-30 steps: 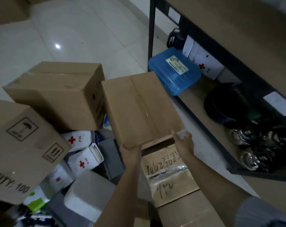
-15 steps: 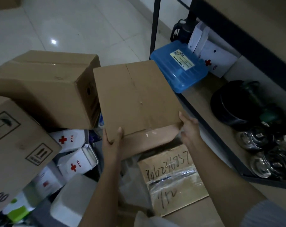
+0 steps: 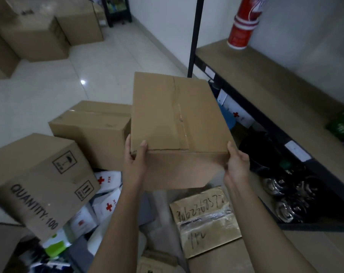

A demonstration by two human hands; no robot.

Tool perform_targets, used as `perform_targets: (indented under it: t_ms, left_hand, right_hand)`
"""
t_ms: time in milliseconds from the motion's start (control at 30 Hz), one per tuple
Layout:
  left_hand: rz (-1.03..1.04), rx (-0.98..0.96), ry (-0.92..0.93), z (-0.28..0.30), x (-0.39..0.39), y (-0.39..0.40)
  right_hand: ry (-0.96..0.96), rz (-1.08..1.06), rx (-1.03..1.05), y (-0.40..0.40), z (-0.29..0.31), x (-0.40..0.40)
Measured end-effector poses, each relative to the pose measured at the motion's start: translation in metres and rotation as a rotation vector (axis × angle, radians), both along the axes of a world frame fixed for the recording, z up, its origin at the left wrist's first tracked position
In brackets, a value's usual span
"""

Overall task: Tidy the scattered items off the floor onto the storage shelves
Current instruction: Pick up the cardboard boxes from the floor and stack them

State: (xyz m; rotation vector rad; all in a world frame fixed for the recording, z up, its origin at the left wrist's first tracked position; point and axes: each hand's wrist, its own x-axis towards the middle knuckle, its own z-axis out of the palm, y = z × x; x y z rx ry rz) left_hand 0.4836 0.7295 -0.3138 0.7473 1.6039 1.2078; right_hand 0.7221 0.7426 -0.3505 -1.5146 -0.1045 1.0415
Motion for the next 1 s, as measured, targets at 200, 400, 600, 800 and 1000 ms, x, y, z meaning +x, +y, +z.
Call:
perform_targets:
  t_ms: [200, 400, 600, 800, 1000]
  left_hand:
    - [-0.059, 0.106, 0.108, 0.123, -0.004, -0.056]
    - [-0.171, 0.239, 0.105, 0.244, 0.015, -0.142]
    - [-0.244, 0.391, 0.168, 0.352, 0.043, -0.226]
    - [-0.261, 0.529, 0.199, 0.43, 0.067, -0.313]
    - [-0.268, 0.583, 0.199, 0.478, 0.102, -0.401]
  right_hand:
    - [0.042, -0.062, 0.058, -0.078, 0.116, 0.001]
    - [0.066, -0.1, 0.092, -0.181, 0.235, 0.011]
    - [-0.039, -0.129, 0.173, -0.274, 0.346, 0.04]
    - [-0.152, -0.161, 0.163, -0.366, 0.419, 0.076]
    - [-0.241, -0.235, 0.182, -0.461, 0.474, 0.107]
